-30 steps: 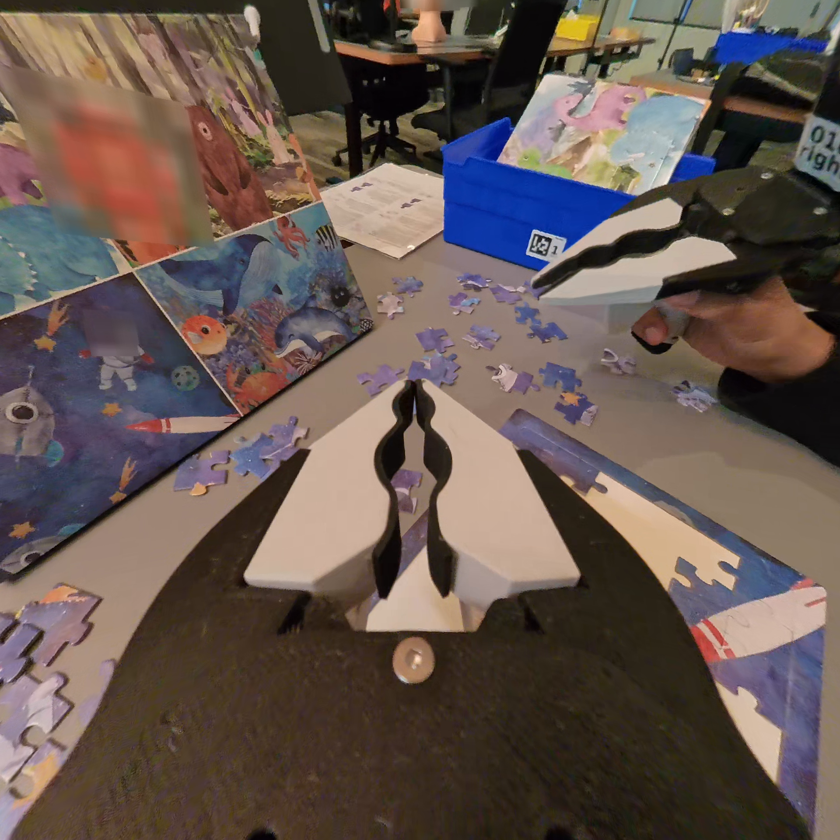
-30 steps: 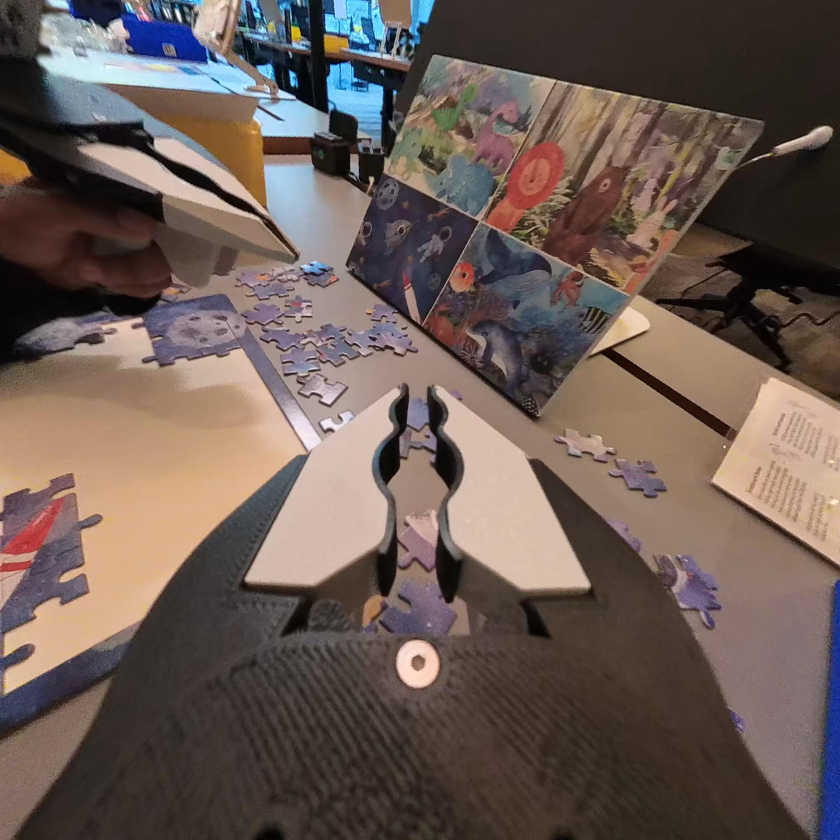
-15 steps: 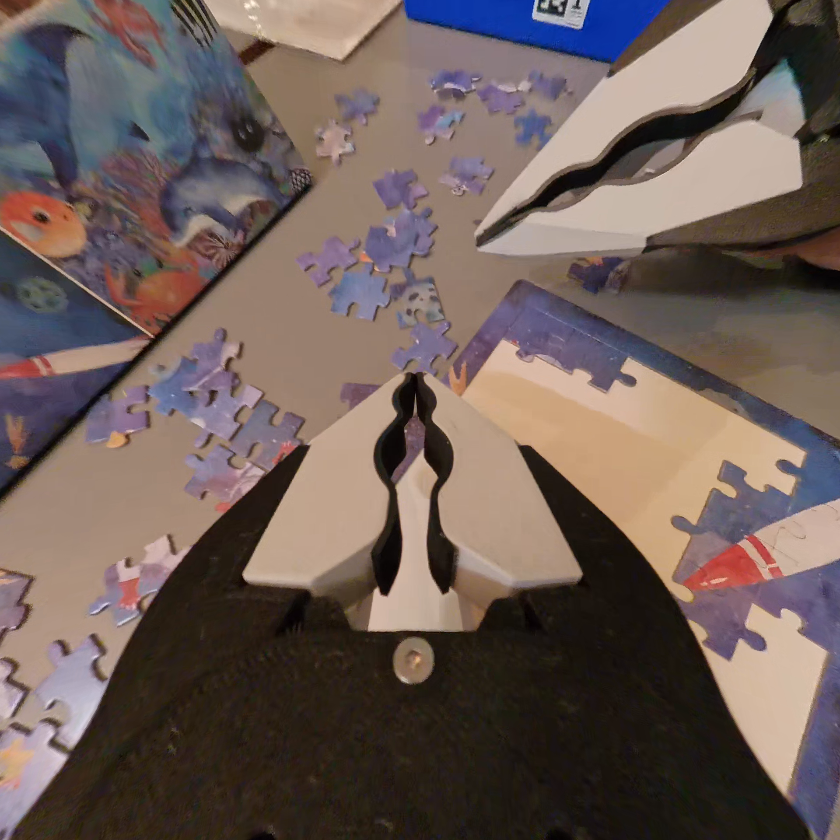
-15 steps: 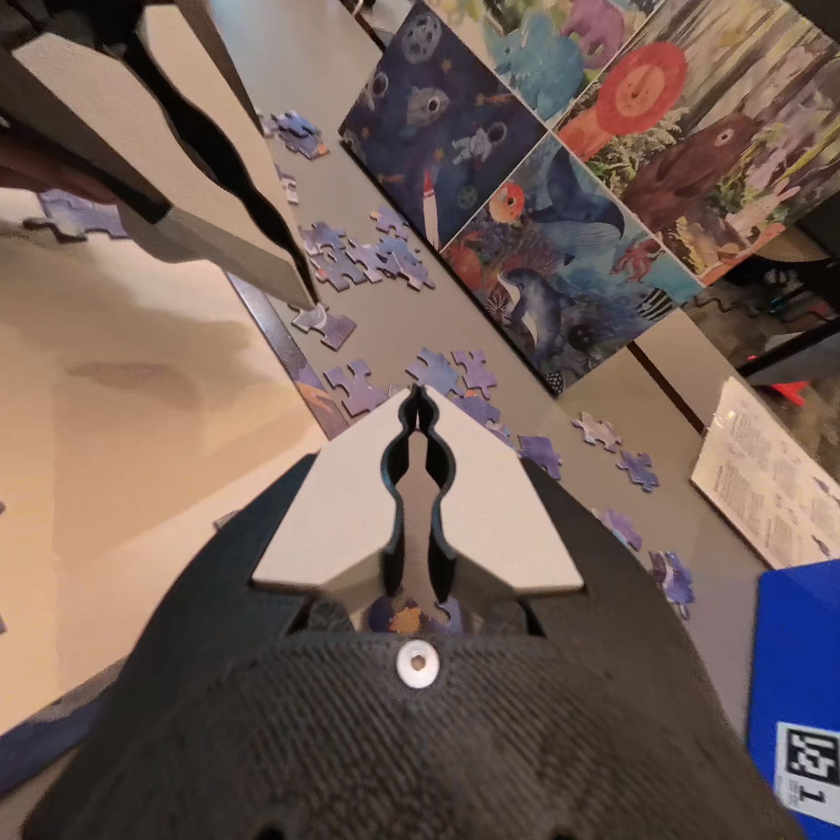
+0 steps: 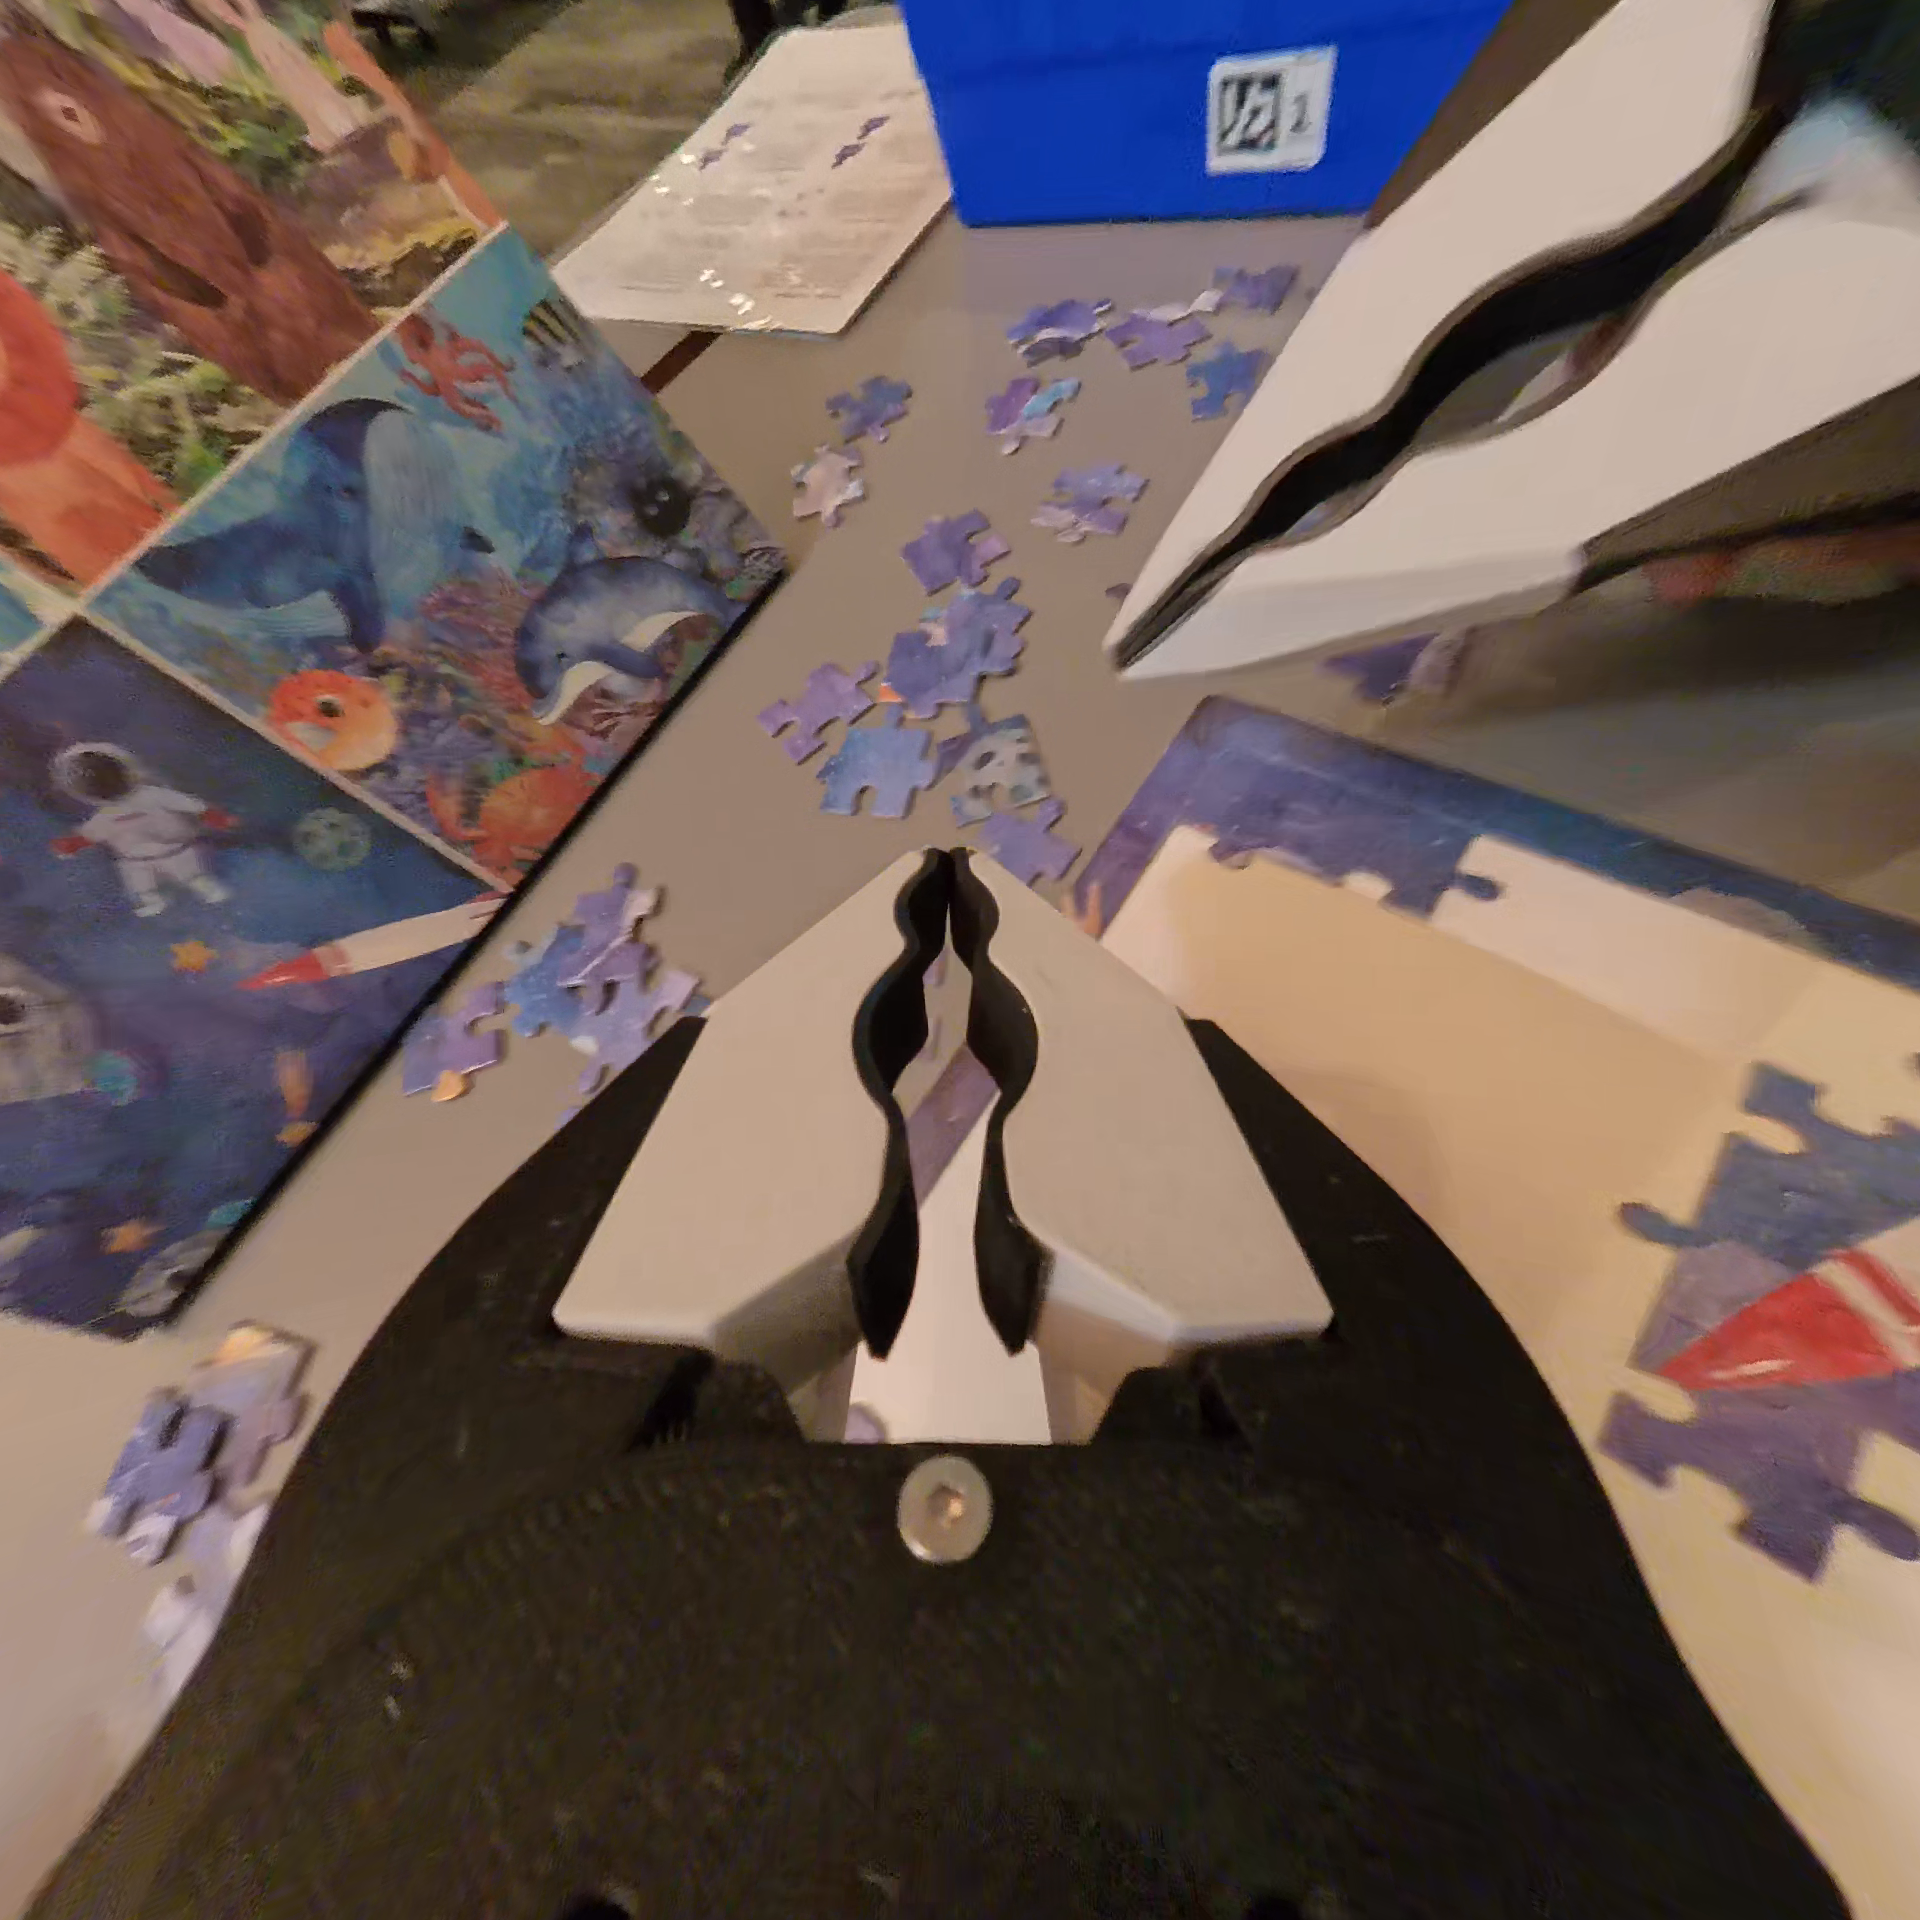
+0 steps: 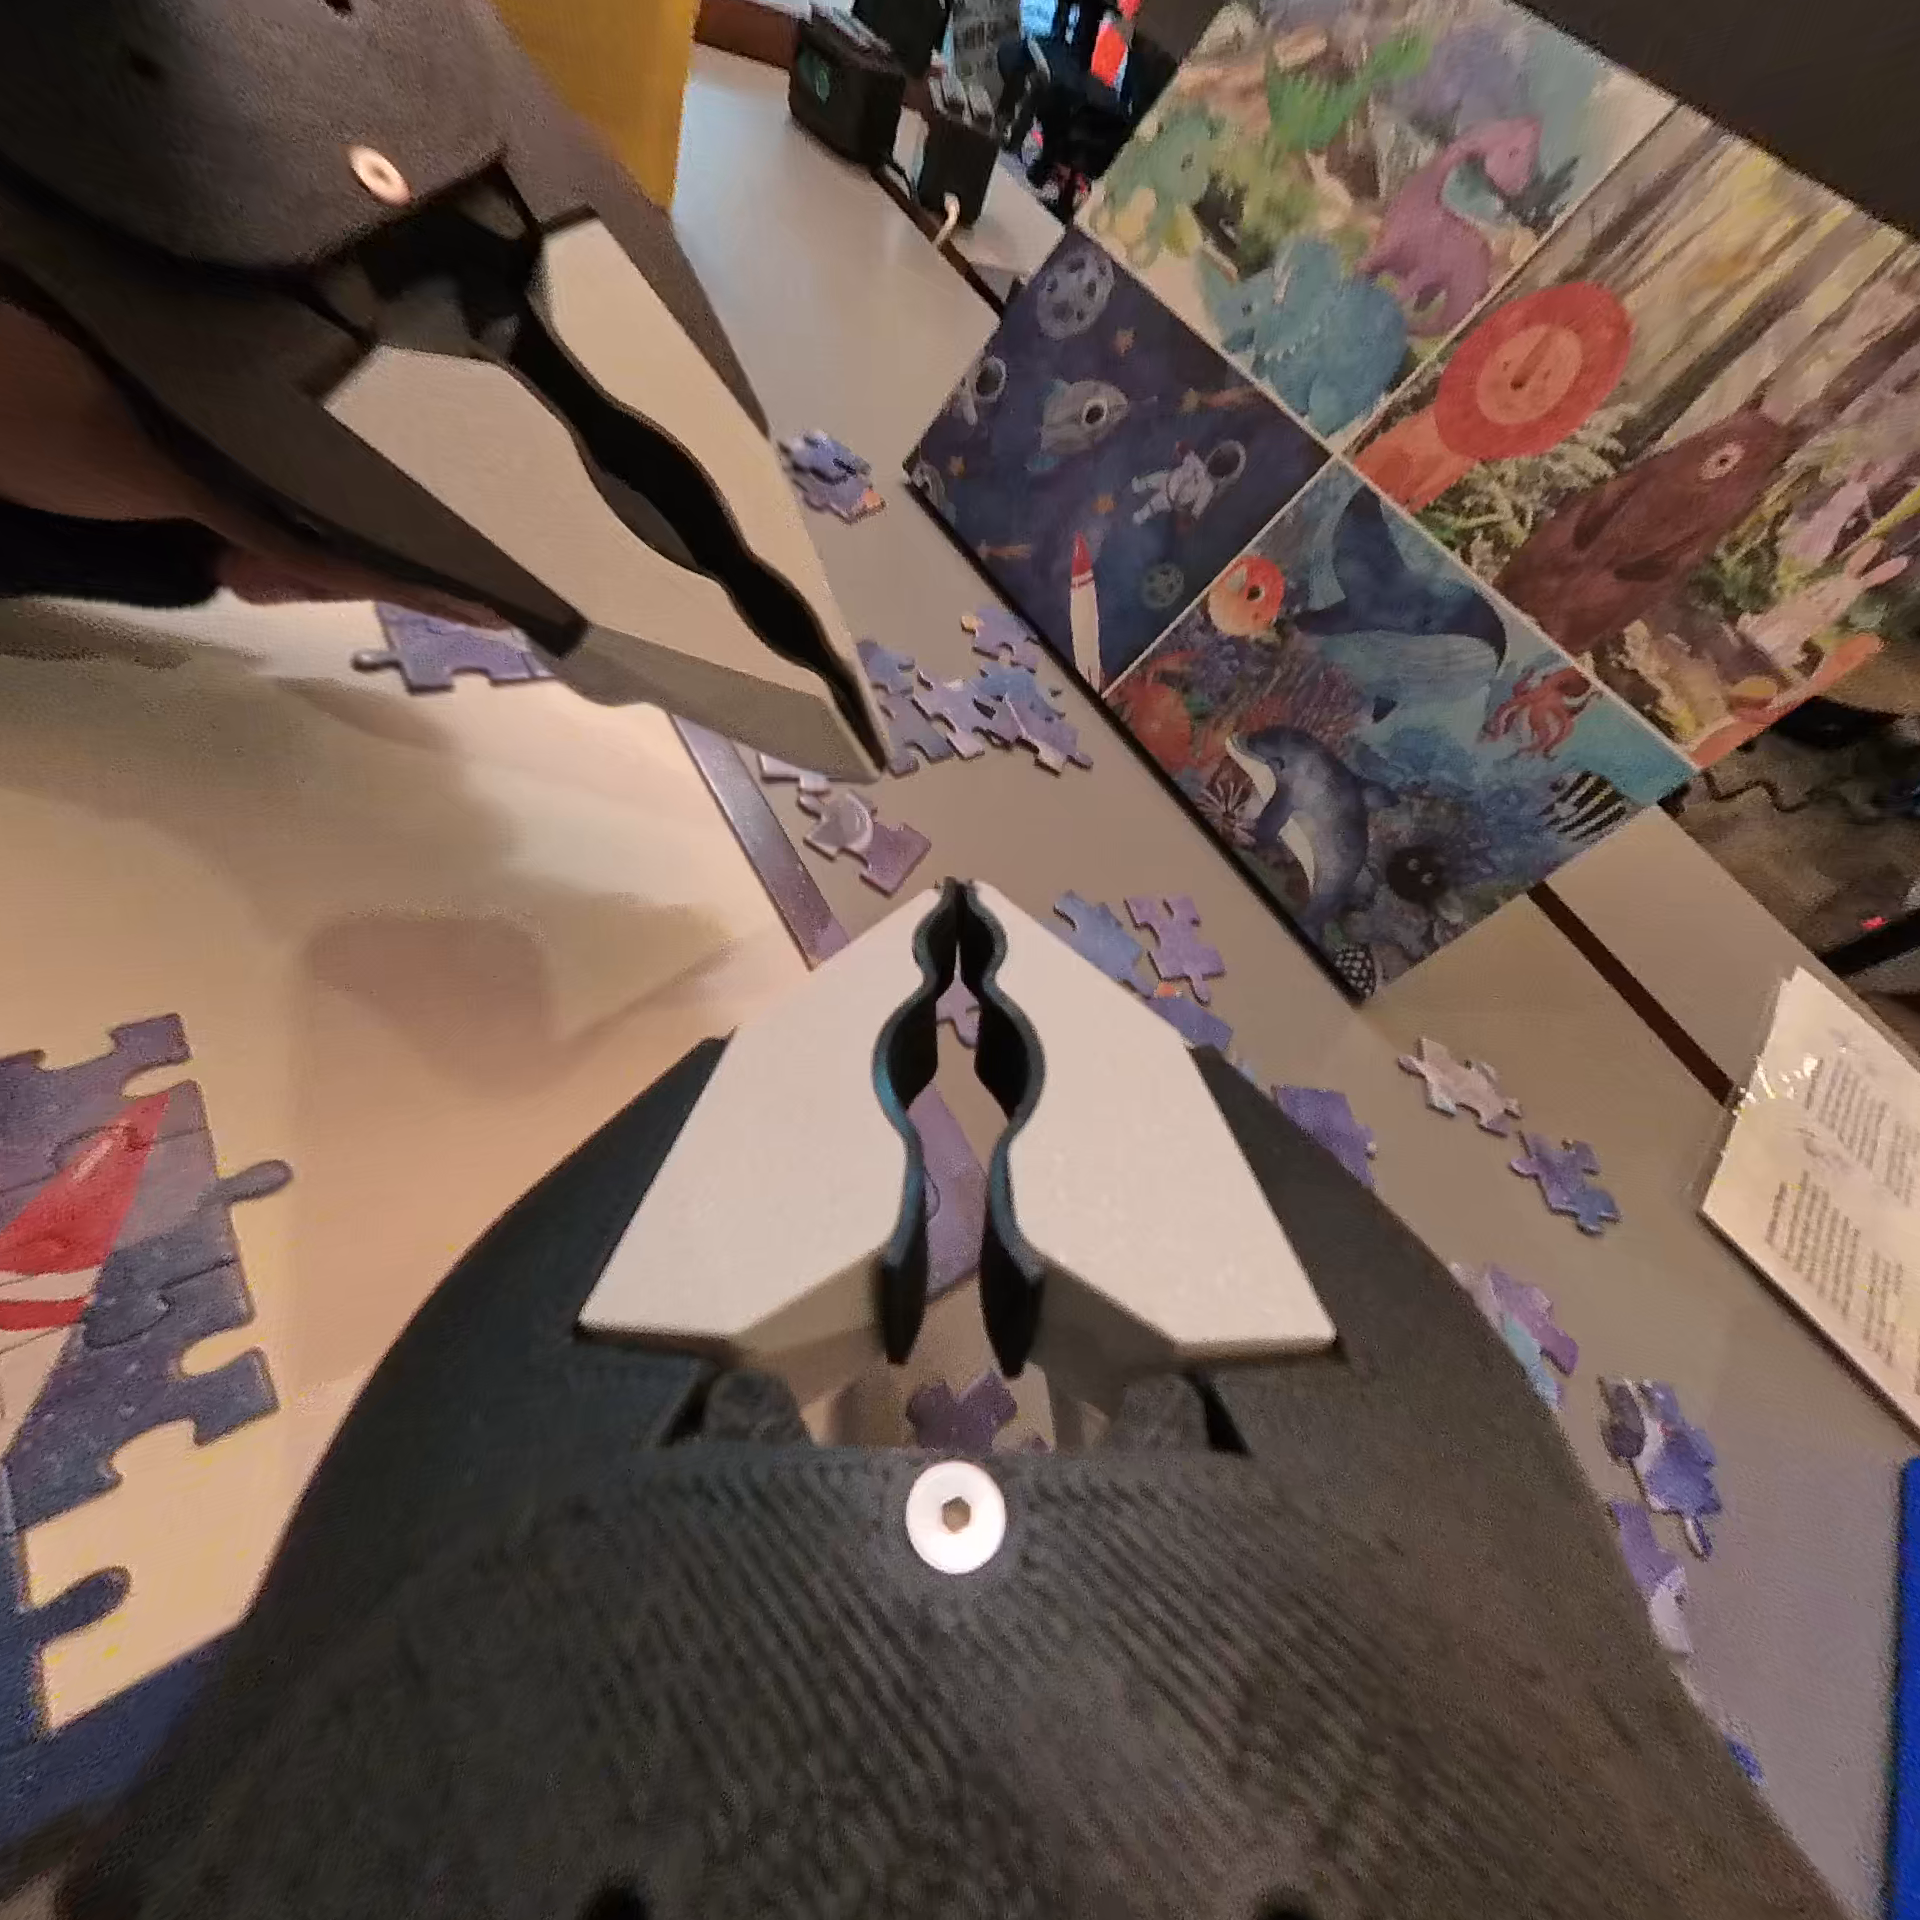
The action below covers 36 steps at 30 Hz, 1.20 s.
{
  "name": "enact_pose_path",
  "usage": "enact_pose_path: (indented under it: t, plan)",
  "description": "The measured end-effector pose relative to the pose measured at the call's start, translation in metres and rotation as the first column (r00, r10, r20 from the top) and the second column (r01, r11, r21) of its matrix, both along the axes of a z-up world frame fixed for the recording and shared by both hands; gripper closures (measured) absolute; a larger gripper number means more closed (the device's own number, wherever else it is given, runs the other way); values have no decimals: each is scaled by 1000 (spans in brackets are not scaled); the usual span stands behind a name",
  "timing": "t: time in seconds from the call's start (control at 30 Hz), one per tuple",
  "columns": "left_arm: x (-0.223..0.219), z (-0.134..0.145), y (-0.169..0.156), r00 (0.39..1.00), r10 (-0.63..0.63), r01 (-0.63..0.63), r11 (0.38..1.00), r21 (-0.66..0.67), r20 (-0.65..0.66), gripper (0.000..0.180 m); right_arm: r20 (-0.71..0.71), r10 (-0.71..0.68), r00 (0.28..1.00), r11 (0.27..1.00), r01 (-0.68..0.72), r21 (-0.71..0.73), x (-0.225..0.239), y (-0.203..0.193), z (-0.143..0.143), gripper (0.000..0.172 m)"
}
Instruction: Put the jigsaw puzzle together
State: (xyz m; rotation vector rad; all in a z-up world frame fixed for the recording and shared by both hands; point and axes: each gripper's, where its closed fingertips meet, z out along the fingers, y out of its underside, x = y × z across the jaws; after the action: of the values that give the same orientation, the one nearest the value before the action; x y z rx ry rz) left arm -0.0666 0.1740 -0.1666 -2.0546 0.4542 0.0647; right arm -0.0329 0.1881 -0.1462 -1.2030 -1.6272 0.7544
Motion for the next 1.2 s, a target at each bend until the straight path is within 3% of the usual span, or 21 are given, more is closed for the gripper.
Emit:
enact_pose_path:
  t: [0.13,0.33,0.87,1.2]
  plan:
    - [-2,2,-2,998,-22,22,1000,1,52,179,-36,28,999,1000,-28,-7,1,-6,8,172]
    - [12,-7,-3,997,-71,72,997,-41,39,179,47,2,999,999,0,-41,1,1,-7,172]
    - [19,8,-3,993,-98,96,995,30,67,178,-104,105,989,994,-103,24,8,-19,24,172]
    - [20,-3,-4,993,-92,94,995,-26,80,179,-6,61,998,998,-61,-25,5,-10,7,172]
